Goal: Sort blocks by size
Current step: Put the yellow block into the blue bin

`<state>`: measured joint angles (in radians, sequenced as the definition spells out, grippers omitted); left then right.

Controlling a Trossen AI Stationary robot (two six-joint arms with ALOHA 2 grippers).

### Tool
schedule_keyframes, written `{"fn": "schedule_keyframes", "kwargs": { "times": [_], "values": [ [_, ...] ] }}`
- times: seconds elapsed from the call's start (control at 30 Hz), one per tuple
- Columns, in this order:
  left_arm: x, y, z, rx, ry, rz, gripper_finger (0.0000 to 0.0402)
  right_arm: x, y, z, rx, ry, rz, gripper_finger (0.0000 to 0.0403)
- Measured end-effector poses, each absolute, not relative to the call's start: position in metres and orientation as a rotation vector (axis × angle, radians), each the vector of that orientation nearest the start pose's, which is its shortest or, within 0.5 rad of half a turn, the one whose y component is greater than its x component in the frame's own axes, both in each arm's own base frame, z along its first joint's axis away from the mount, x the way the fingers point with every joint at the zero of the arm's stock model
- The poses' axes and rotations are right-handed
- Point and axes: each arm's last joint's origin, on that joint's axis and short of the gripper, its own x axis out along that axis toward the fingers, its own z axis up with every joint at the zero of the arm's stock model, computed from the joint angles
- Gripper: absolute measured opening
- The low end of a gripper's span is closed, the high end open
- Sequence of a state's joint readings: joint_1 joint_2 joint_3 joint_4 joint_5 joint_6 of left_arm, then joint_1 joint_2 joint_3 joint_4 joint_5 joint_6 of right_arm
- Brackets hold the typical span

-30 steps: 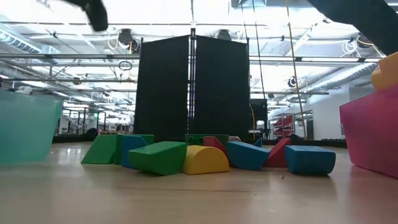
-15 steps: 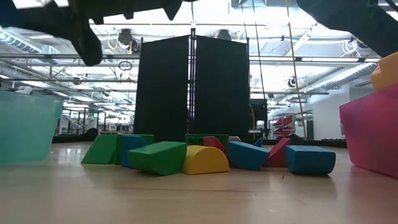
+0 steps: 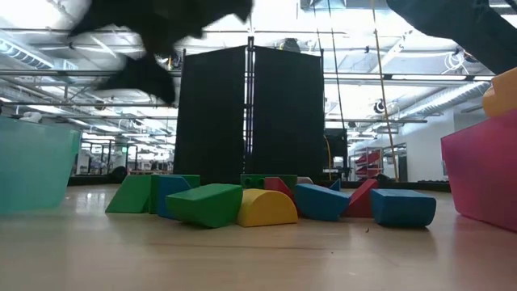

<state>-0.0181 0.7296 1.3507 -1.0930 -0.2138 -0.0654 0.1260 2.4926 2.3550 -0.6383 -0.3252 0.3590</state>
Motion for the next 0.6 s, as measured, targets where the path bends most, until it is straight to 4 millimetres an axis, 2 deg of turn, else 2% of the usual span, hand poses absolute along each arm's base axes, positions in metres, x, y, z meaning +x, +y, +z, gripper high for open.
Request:
{"fn": "schedule_keyframes", "kwargs": {
  "times": [0.17,0.27,0.43,0.6],
  "values": [
    [0.073,0.005,0.427,-0.011,0.464,0.207,0.0187,0.498,0.045,0.223,0.266,1.27,-0.034,0.0232],
    [0.073,0.005,0.427,-0.014,0.464,0.208,0.0187,0.481,0.037,0.216,0.214,1.453,-0.101,0.0233],
    [0.073,0.005,0.426,-0.014,0.474,0.209,0.0187,0.477,0.043,0.202,0.159,1.511,-0.061,0.0233],
    [0.072,0.005,0.425,-0.013,0.483,0.209,0.0187,0.481,0.048,0.183,0.144,1.478,-0.038,0.0233]
  ]
}}
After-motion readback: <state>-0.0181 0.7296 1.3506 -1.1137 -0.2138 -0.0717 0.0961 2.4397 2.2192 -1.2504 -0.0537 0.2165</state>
